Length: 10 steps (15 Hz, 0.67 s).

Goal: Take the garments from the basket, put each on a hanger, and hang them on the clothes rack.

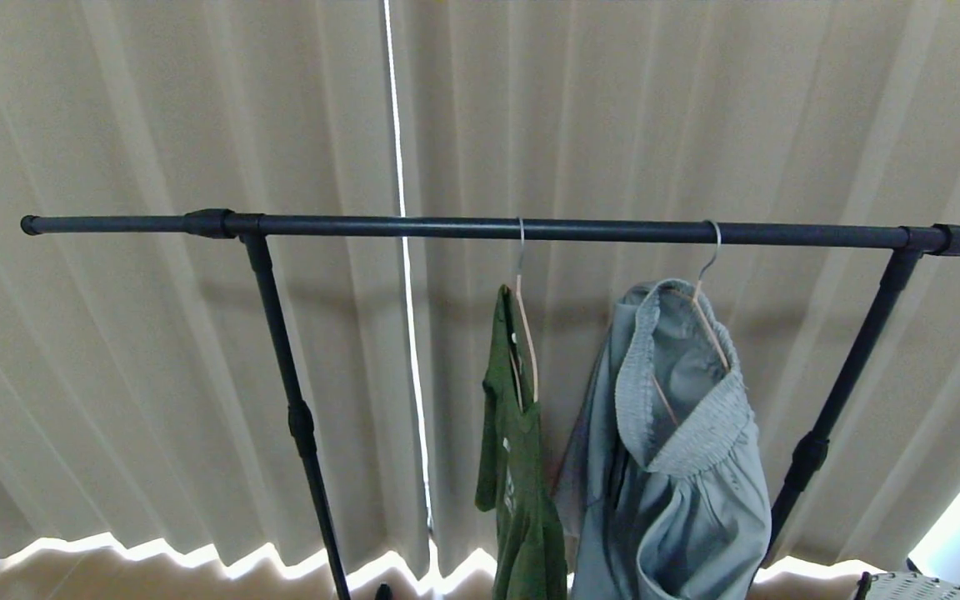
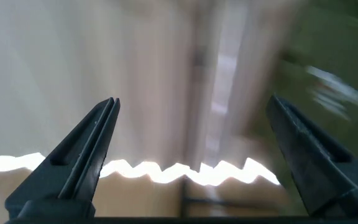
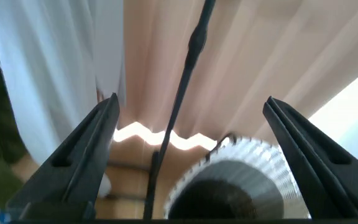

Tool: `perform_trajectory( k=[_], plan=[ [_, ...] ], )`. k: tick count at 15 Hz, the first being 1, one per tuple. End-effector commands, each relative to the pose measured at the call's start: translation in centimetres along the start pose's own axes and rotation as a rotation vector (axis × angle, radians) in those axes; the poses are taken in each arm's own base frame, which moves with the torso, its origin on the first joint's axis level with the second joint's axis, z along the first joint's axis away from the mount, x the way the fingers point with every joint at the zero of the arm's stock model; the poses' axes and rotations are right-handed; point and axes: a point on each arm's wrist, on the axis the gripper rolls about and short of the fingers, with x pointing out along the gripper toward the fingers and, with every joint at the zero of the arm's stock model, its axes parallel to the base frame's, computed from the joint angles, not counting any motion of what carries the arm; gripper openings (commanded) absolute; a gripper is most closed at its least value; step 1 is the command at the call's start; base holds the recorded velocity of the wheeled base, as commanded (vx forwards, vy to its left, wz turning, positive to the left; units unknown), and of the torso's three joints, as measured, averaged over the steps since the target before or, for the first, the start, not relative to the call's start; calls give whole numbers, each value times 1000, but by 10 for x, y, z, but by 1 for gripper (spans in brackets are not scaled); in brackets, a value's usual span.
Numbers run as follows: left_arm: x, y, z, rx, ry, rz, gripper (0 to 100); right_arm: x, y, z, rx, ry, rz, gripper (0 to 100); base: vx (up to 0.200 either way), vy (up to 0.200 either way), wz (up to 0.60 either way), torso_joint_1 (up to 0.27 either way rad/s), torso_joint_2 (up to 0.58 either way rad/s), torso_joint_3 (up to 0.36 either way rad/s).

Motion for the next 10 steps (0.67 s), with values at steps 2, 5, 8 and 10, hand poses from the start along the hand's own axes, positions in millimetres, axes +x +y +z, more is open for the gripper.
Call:
perform_trajectory(
  k=[2, 5, 8, 10],
  plan=[
    [-1, 1, -2, -22, -19, 23, 100, 3, 1, -6, 3, -40, -6, 100, 0, 0, 0, 0, 0, 0],
    [-1, 0, -2, -16, -19, 19, 100, 10, 2, -9, 11, -105, -11, 100, 0, 0, 0, 0, 0, 0],
    [-1, 0, -1, -18, -20, 14, 100, 11, 2, -10, 33, -109, 7, 100, 0, 0, 0, 0, 0, 0],
    [-2, 0, -1, -16, -22, 14, 100, 12, 3, -12, 93, -103, 1, 100, 0, 0, 0, 0, 0, 0]
  ],
)
